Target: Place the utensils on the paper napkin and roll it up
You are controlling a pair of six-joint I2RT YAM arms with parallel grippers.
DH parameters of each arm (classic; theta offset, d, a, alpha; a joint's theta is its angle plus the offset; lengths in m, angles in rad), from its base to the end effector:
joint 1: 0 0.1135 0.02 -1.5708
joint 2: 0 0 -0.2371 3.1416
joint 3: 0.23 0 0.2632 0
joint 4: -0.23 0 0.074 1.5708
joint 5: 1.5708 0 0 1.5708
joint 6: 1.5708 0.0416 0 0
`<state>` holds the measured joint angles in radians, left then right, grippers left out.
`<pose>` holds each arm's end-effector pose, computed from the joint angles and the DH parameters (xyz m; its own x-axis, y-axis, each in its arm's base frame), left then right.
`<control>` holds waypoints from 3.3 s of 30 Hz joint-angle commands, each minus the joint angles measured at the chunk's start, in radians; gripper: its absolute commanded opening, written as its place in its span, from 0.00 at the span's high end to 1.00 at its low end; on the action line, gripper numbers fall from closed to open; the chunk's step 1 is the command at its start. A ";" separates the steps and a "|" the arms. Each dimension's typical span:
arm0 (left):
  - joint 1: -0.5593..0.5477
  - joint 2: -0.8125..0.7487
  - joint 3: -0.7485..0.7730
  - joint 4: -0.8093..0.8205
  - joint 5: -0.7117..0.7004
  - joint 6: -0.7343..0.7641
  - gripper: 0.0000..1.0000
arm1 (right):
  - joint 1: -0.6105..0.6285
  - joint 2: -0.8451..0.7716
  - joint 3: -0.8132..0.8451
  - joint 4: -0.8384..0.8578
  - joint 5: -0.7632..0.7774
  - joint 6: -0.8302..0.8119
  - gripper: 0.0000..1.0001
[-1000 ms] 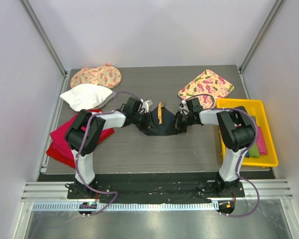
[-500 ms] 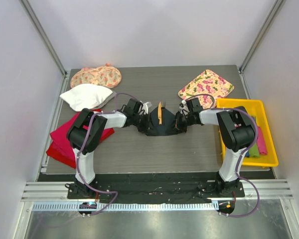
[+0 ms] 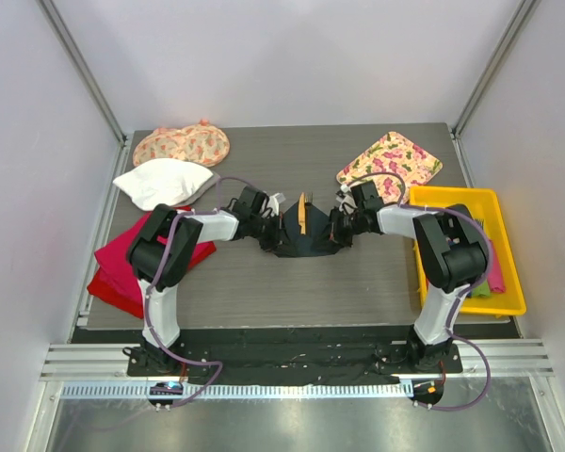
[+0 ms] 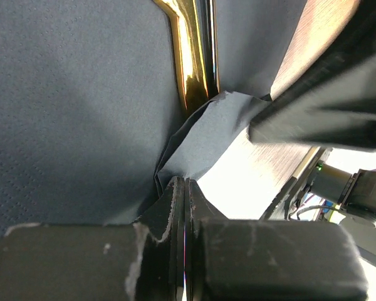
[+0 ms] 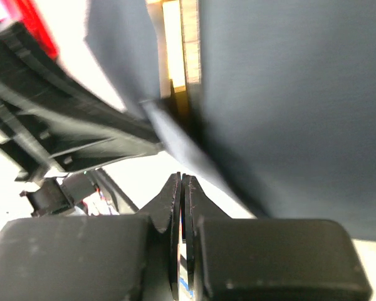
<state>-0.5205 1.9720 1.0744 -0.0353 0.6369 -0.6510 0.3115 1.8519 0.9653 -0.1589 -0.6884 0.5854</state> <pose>0.3202 -0.2121 0.0825 -0.9829 0.0019 -0.1842 0.1401 0.6568 -0.7409 0.3226 0.1316 0.0888 -0.9847 0.1312 -0.1143 0.0050 0.6778 0.7352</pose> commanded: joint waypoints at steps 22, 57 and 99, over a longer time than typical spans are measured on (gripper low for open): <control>0.011 0.047 -0.004 -0.043 -0.068 0.014 1.00 | -0.005 0.064 0.000 0.018 -0.031 -0.025 0.96; 0.013 0.056 -0.014 -0.040 -0.077 0.007 1.00 | -0.158 0.015 -0.048 -0.159 -0.031 -0.196 0.98; 0.011 -0.079 -0.103 0.207 0.053 -0.159 0.93 | -0.009 0.116 0.041 -0.036 0.007 -0.082 0.99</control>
<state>-0.5102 1.9327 0.9680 0.1192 0.6746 -0.7826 0.3012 1.9381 0.9913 -0.1844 -0.7776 0.5304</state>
